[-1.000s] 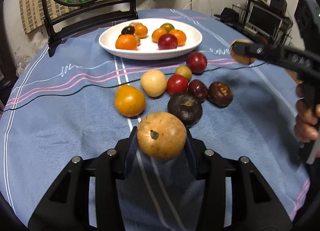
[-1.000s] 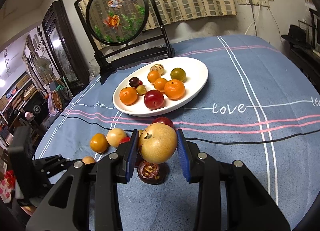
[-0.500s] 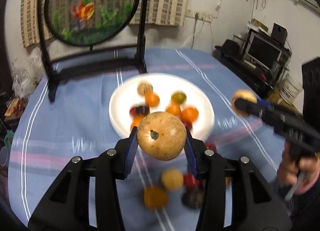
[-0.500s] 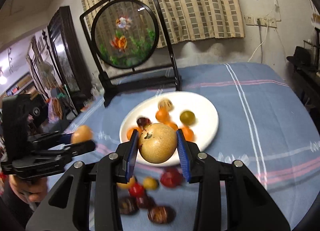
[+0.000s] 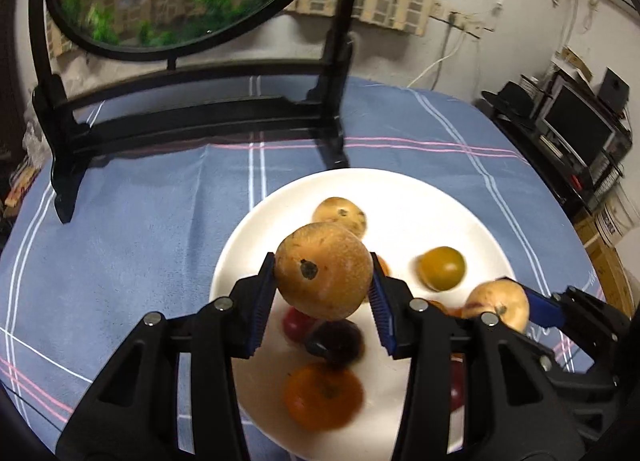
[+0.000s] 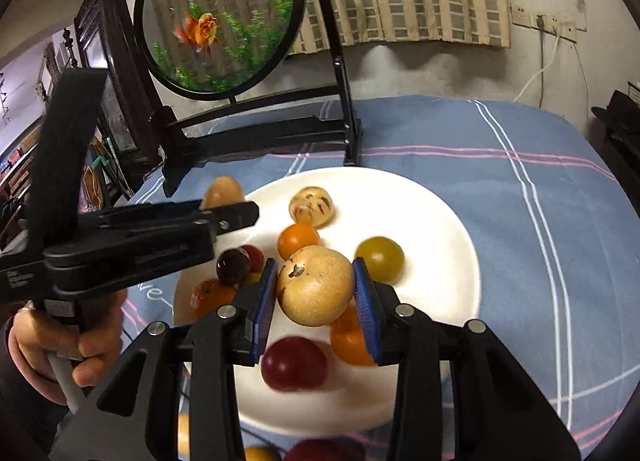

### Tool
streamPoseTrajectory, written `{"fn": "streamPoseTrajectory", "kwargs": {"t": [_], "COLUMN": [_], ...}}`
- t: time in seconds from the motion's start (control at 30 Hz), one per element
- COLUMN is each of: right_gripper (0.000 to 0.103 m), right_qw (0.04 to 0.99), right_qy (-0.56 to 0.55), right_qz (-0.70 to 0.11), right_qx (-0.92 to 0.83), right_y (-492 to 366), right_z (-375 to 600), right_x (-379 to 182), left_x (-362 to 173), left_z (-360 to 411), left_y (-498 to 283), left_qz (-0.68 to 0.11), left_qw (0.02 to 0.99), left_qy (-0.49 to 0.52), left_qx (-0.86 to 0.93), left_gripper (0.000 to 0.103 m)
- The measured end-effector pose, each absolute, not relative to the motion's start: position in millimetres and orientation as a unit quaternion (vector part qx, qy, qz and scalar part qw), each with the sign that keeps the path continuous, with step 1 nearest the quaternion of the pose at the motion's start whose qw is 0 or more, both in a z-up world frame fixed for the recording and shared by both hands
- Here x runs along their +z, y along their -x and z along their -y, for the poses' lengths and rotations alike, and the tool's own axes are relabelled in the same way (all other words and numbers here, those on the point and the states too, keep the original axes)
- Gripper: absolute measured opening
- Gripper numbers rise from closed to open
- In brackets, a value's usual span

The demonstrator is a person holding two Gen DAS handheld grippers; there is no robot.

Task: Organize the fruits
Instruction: 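Carry the pear and tan fruit onto the white plate and open both tools, then withdraw both open tools from the plate back toward the fruit pile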

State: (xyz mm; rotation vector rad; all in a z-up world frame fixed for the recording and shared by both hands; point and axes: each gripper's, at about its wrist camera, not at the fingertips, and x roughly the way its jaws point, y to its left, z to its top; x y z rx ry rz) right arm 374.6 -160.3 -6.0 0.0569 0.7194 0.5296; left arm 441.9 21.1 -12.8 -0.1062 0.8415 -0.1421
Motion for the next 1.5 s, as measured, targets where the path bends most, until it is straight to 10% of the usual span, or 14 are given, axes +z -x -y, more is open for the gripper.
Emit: {"fn": "streamPoseTrajectory", "kwargs": {"t": [0.33,0.5,0.9,1.5], "right_gripper": [0.046,0.051,0.051,0.051], "right_qw": [0.885,0.888,0.902,0.871], "right_qy": [-0.023,-0.023,-0.028,0.069], "right_qz": [-0.376,-0.365,-0.327,-0.401], "right_qx": [0.276,0.279,0.280,0.275], "right_y": [-385,-375,-277,-206], "right_z": [144,149,191,202], "right_x": [-22,-9,18,-41], "left_x": [-40,-22,31,-32], "left_z": [-31,-30,-16,-10], "left_y": [-455,-439,-318,-170], "left_qz": [-0.434,-0.404,-0.336,-0.352], "left_qw": [0.898,0.914,0.941,0.932], "left_qy": [0.051,0.032,-0.011,-0.005], "left_qx": [-0.051,-0.030,-0.028,-0.083], "left_gripper": [0.047,0.075,0.100,0.100]}}
